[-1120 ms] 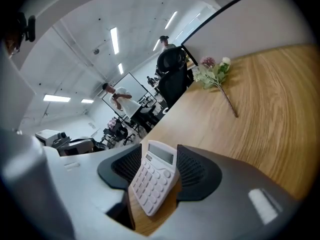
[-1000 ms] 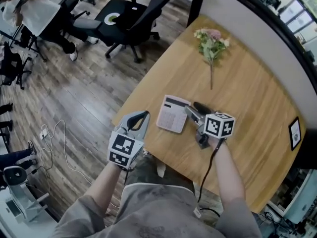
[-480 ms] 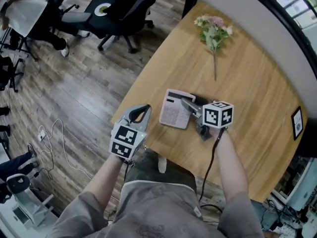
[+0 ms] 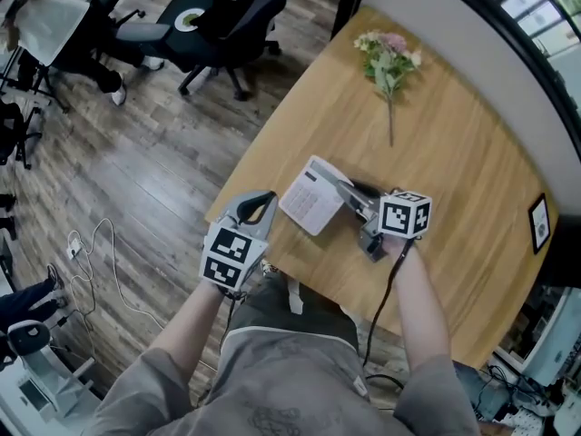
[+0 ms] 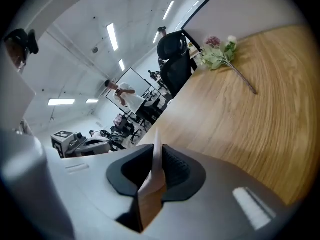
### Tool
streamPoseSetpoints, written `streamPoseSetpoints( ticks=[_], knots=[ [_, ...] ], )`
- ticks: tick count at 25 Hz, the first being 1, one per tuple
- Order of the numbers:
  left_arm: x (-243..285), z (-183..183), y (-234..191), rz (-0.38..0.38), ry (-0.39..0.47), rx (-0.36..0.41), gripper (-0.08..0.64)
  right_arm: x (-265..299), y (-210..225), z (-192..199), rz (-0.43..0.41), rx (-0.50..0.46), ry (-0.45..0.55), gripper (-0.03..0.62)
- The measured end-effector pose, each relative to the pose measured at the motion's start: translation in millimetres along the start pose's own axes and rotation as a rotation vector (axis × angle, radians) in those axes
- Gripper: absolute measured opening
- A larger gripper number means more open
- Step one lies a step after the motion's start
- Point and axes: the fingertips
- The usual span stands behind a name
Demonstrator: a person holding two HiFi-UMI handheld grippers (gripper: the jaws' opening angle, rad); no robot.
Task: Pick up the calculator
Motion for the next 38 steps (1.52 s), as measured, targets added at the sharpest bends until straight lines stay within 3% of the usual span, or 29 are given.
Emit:
streamPoseSetpoints(
  ticks=[7, 13, 20, 26, 31, 38],
  knots=[
    [-38, -28, -5, -0.046, 0.038, 0.037, 0.002, -32, -36, -12, 0.104, -0.126, 0.064, 0.060],
    [-78, -69, -6, -0.089, 0.098, 0.069, 0.002, -78, -92, -40, 0.132, -0.157, 0.201, 0.060],
    [-118, -138, 5, -0.122, 0.213, 0.167, 0.002, -150, -166, -75, 0.088, -0.197, 0.398, 0.060],
    [-165, -188, 23, -0.147, 0.315, 0.255, 0.002, -217, -230, -77, 0.051, -0.245, 0.557, 0.060],
    [-195, -219, 39, -0.137, 0.392, 0.282, 0.002, -265, -267, -72, 0.032, -0.276, 0.644, 0.060],
    [-221, -234, 73, -0.093, 0.446, 0.325, 0.002, -302, -287, -34, 0.053, -0.285, 0.674, 0.060]
  ],
)
Point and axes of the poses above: the fingertips, and each gripper's own axes: x forward along the fingers, y to its right, z out of its underside, and after that the axes turned 9 degrees about x, right-handed
